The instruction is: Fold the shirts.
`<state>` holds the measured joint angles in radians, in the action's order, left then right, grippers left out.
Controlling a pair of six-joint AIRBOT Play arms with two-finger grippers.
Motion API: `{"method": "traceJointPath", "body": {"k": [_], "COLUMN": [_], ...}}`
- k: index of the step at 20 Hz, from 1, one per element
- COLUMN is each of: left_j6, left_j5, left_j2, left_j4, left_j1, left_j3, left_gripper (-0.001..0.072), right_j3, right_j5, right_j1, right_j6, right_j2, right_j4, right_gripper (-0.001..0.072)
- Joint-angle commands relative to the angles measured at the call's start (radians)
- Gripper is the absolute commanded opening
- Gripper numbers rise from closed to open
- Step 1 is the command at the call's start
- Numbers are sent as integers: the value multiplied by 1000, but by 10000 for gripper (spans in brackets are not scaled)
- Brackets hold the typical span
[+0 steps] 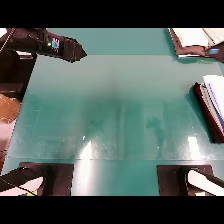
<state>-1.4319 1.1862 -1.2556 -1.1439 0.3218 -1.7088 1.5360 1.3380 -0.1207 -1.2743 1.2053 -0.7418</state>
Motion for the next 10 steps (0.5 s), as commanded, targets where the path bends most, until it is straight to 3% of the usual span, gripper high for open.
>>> {"method": "traceJointPath", "body": {"k": [1, 2, 10], "left_j6": [0, 0, 0], "left_j5": [0, 0, 0], "left_j2": [0, 0, 0], "left_j4": [0, 0, 0], "left_j1": [0, 0, 0], "left_j3": [0, 0, 0], "left_gripper": [25, 25, 25], "right_j3": [3, 3, 3], "right_j5": [-38, -39, -39], "right_j1": [267, 312, 435], "right_j6": [0, 1, 0], "right_j2": [20, 26, 46], "right_j4": [-42, -58, -97], "right_gripper": [66, 17, 17]}}
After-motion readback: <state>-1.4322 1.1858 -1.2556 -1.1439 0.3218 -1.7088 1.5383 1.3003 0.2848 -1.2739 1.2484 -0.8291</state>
